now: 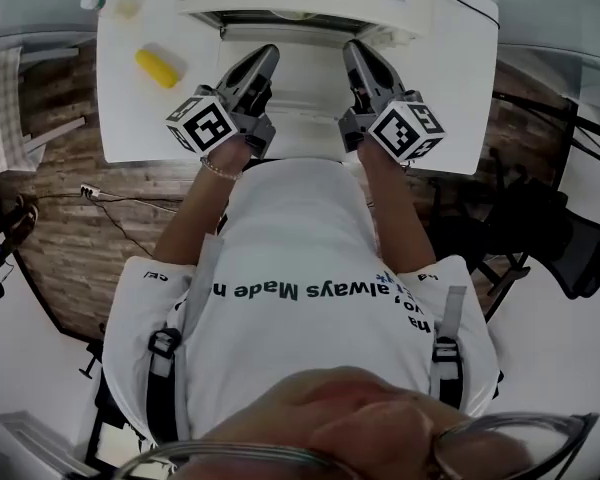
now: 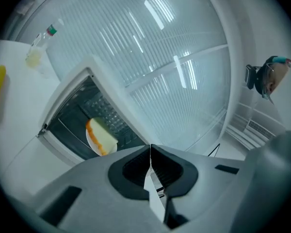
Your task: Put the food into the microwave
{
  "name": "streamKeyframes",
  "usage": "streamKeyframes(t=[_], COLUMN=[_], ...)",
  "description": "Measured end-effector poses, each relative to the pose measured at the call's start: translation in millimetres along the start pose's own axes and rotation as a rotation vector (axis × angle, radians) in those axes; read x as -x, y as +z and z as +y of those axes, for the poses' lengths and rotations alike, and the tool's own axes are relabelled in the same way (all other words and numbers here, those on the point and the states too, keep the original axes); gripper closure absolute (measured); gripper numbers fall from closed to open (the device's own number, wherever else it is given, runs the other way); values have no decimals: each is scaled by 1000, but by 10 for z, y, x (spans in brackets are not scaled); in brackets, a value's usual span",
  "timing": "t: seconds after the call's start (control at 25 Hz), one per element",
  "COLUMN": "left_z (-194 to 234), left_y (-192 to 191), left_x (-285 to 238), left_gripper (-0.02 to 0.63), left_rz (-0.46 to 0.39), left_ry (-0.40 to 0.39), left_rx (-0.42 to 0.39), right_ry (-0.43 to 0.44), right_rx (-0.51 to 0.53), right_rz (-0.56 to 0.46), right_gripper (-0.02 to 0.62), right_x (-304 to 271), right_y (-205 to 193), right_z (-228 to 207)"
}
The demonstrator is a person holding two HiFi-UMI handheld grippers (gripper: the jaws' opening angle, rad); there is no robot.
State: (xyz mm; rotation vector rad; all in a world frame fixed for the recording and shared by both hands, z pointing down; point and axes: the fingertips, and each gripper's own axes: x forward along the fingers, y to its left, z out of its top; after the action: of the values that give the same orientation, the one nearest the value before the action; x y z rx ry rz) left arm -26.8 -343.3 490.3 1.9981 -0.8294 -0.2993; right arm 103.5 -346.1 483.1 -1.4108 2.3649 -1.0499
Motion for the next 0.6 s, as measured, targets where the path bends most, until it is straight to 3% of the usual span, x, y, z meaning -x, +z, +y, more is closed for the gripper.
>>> streamKeyframes(t=[0.2,0.6], left_z=[-327,-937], left_y=[76,230], left_x=[108,242], left_gripper=[591,591], left_rz=[-11,-12], left_ry=[-19,-37], left_rx=[-105,-403], right_ry=[9,20], right_rx=[160,390], right_rz=[0,-4], right_gripper=[572,572], right_x=[180,465], right_y=[199,450], right_z=[255,711])
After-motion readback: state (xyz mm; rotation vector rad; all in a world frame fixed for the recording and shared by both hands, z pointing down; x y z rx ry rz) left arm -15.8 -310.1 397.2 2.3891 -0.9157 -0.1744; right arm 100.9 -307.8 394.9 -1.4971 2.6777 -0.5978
